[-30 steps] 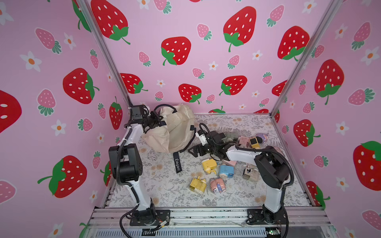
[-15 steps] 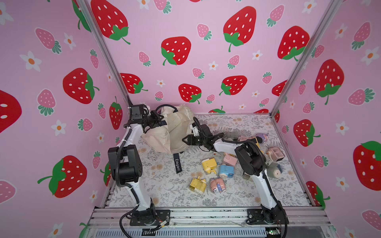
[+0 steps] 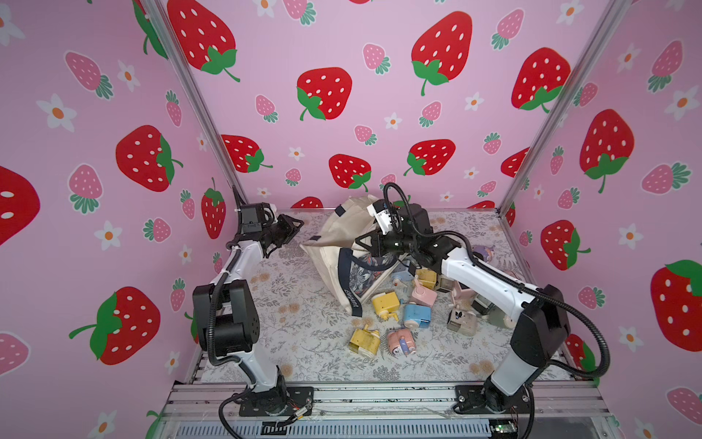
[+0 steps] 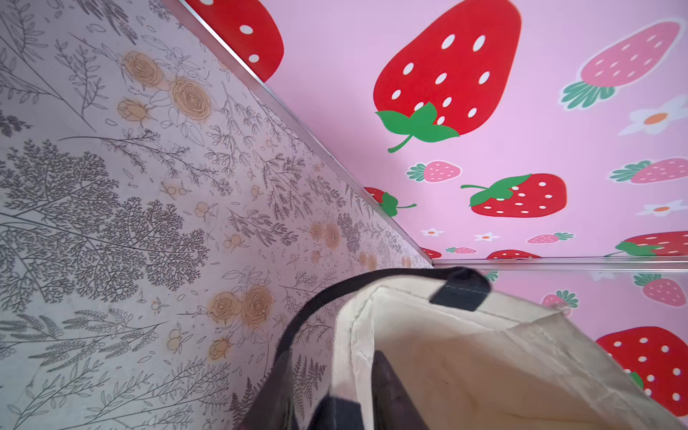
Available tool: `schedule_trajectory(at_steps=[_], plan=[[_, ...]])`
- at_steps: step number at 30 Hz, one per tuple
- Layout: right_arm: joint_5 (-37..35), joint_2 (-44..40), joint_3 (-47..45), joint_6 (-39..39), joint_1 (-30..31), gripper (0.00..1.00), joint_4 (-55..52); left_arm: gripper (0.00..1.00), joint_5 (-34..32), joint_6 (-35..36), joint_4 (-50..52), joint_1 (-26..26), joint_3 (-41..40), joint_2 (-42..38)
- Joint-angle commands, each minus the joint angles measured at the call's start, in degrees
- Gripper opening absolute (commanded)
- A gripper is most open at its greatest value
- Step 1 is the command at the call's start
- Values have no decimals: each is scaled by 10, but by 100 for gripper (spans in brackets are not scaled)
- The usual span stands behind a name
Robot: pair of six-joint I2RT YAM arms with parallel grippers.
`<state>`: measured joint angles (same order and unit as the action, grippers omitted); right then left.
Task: Take out the pencil sharpeners from the tote bags
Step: Adjust the canvas bag at the center of the board.
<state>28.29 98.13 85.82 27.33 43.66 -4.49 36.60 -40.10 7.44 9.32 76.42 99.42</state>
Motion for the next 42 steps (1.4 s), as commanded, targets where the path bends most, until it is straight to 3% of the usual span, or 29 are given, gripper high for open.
schedule_trajectory(at_steps=[1,7,9,14,18,24,34,36,39,42], plan=[[23,66,5,-26,-11,0,-49,37,8,20,-30,-4,-12,-12],[25,99,2,-34,-21,0,-17,36,29,20,-80,-11,-35,-26],[73,122,36,-46,-21,0,-5,36,23,11,-89,-12,-41,-40],[111,170,174,-68,-19,0,-48,36,-17,12,-92,-12,-62,-98],[149,158,195,-60,-16,0,-35,36,-65,25,-81,-12,-84,-148],[147,149,131,-62,-22,0,9,37,-89,35,-88,-14,-109,-192],[137,112,-101,-9,-65,1,205,38,-119,98,-103,-40,-174,-252],[144,72,-146,-17,-62,19,217,41,-137,111,-115,-44,-207,-287],[133,7,-190,-32,-56,70,194,46,-173,124,-119,-51,-248,-342],[93,-55,-220,-53,-55,90,150,60,-219,138,-117,-61,-286,-395]])
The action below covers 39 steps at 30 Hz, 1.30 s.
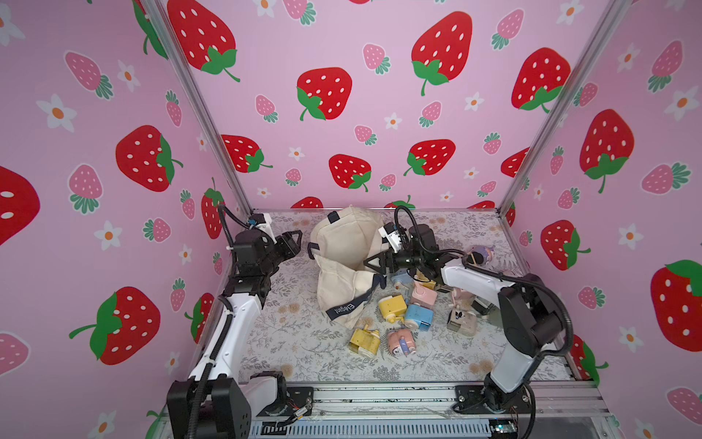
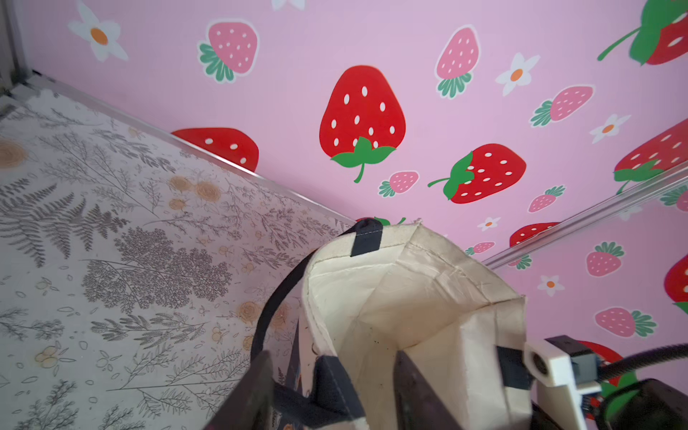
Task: Take out the pencil sharpeners from the tote bags
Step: Adjust the canvas bag at the center of the board, then reset both arms
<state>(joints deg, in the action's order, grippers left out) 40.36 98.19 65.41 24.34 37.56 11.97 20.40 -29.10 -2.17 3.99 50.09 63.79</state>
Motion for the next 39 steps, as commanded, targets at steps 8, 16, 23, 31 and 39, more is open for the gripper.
schedule_trajectory(at_steps=[8,16,23,31,39], plan=[[-244,-293,-123,-74,7,97,-154,65,-276,85,-31,-11,-180,-180],[-707,-572,-320,-171,-2,99,-183,72,-360,191,-254,-16,-396,-238],[-792,-554,-460,-201,-137,99,-41,73,-297,170,-485,-12,-405,41],[-719,-277,-499,-204,-255,99,295,67,-238,240,-562,-17,-305,255],[-602,-113,-422,-295,-294,99,379,73,-237,269,-408,-36,-239,248]])
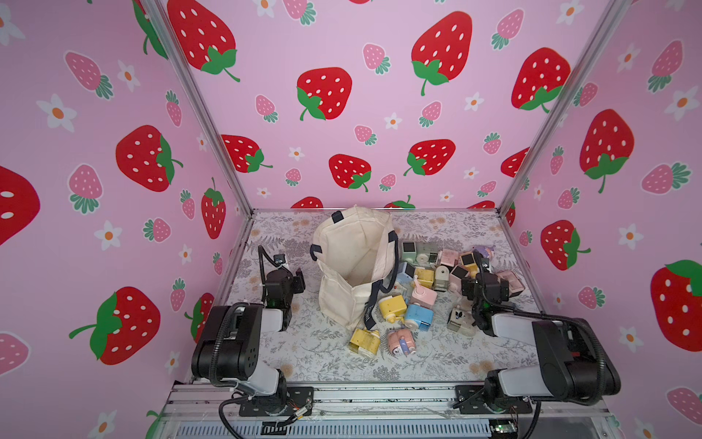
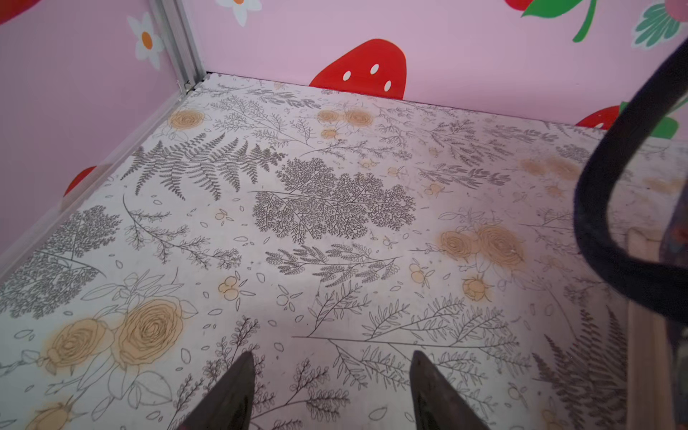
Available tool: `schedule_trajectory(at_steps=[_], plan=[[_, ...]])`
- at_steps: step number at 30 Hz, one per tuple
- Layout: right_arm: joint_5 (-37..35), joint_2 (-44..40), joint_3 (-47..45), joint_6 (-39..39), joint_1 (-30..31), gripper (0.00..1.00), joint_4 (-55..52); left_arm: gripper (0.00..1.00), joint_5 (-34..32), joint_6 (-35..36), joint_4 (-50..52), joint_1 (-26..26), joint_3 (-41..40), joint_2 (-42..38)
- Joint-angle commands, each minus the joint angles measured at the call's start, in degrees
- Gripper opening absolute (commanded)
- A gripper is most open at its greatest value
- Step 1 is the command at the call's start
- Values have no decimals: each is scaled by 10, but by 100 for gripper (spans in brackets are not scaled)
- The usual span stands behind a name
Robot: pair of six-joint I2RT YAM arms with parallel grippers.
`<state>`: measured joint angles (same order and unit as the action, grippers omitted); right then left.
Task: Take out the pencil sharpeners from the tote bags
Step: Reset both arms
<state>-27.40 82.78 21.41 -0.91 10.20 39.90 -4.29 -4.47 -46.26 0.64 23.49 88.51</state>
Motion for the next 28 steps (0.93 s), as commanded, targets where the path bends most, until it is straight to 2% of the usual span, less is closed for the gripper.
schedule_trajectory(at_steps=[1,2,4,6,28], plan=[[91,71,18,-30,-37,99,132,96,10,21,16,-3,22,3],[135,63,26,-2,-62,99,74,99,10,22,25,-3,25,2],[138,85,28,4,-72,99,108,99,7,23,21,-4,24,2],[143,76,48,9,-76,99,53,99,6,23,22,-4,24,2],[142,73,36,6,-75,99,74,99,5,25,21,-6,23,2]])
